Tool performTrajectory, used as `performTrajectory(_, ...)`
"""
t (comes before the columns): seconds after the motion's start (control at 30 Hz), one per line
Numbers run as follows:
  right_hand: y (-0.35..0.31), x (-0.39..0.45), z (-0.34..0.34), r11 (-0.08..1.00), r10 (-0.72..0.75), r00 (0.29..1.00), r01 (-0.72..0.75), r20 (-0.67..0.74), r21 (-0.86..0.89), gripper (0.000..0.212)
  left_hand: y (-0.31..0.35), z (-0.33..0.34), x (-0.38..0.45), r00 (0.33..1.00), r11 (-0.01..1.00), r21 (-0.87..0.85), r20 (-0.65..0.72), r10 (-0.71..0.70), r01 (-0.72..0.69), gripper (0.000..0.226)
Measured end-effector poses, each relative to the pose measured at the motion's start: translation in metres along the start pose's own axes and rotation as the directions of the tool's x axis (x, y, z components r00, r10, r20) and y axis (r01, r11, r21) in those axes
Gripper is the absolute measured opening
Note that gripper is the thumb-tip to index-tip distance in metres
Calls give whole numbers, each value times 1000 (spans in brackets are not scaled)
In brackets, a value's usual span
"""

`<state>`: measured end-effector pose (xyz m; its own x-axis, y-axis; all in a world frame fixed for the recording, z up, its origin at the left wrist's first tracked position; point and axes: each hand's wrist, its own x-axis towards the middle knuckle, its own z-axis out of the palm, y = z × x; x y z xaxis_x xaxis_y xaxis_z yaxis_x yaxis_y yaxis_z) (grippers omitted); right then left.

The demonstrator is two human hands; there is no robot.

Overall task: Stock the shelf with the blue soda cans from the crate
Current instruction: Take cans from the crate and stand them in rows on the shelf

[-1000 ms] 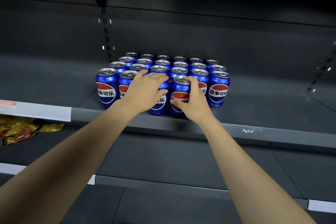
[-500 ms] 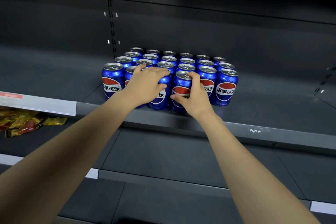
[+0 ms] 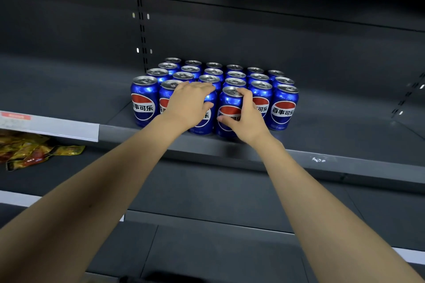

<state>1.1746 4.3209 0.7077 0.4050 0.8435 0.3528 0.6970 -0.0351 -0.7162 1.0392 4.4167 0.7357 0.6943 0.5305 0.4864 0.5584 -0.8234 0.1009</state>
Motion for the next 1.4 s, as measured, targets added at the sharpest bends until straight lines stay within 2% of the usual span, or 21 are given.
performTrajectory(0.37, -2, 1, -15, 999, 29, 991, -26, 127, -22, 75, 20, 3, 0, 993, 989, 87, -37, -114, 117, 38)
performTrajectory(0.57, -1, 1, -12, 999, 33, 993, -29, 112, -35, 75, 22, 2, 0, 990, 988, 73, -15, -137, 138, 39)
performTrajectory(0.7, -4, 3, -7, 992, 91, 993, -84, 70, -99, 80, 22, -5, 1, 992, 985, 117, 7, -130, 128, 34)
performTrajectory(0.87, -13, -5, -10, 970, 162, 986, -151, 45, -189, 105, 25, -3, -8, 995, 974, 208, 25, -95, 88, 65)
performTrajectory(0.93, -17, -11, -8, 955, 164, 986, -166, -26, -245, 107, 28, 0, -17, 995, 978, 184, -22, -94, 97, 70)
performTrajectory(1.0, -22, -21, -1, 940, 116, 987, -145, -112, -308, 101, 32, 4, -29, 993, 985, 138, -74, -93, 102, 70)
performTrajectory(1.2, -22, -67, 31, 876, 72, 980, -151, -187, -459, 80, 41, 27, -83, 975, 998, -4, -214, -68, 68, 51)
performTrajectory(1.33, -7, -111, 62, 881, -46, 963, -87, -265, -466, 72, 42, 53, -122, 974, 985, -123, -176, -140, 119, 42)
performTrajectory(1.4, 5, -138, 78, 869, -24, 971, -98, -239, -485, 71, 38, 70, -149, 977, 977, -148, -122, -173, 155, 39)
